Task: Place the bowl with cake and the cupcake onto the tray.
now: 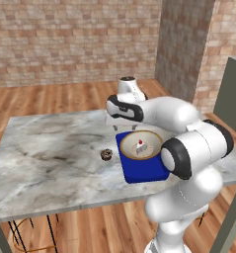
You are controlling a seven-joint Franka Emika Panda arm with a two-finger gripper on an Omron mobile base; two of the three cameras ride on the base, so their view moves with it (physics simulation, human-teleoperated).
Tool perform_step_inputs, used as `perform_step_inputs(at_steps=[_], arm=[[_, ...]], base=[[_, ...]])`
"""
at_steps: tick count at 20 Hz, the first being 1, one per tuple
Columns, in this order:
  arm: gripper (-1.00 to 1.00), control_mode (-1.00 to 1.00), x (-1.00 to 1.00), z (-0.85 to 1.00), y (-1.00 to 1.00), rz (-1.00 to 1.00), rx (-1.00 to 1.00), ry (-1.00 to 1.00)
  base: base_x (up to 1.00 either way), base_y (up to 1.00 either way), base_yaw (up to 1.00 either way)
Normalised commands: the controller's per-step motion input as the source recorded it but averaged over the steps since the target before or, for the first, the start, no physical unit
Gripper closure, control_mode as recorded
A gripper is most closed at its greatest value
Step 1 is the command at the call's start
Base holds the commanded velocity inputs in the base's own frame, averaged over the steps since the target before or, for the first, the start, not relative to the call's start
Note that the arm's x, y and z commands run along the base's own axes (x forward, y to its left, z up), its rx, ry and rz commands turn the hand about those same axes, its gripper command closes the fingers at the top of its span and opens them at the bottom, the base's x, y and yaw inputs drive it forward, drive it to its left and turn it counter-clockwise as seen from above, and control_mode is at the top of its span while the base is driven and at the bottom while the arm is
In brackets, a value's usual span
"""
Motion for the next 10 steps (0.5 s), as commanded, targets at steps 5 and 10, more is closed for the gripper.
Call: perform_step_inputs(at_steps=[5,10], arm=[[-1.0,-1.0,0.0,-0.16,0.28,0.04,-0.07,0.02],[-1.0,-1.0,0.0,-0.28,0.24,0.05,-0.04,0.04]], base=[[0.0,0.0,0.0],[0.0,0.0,0.0]])
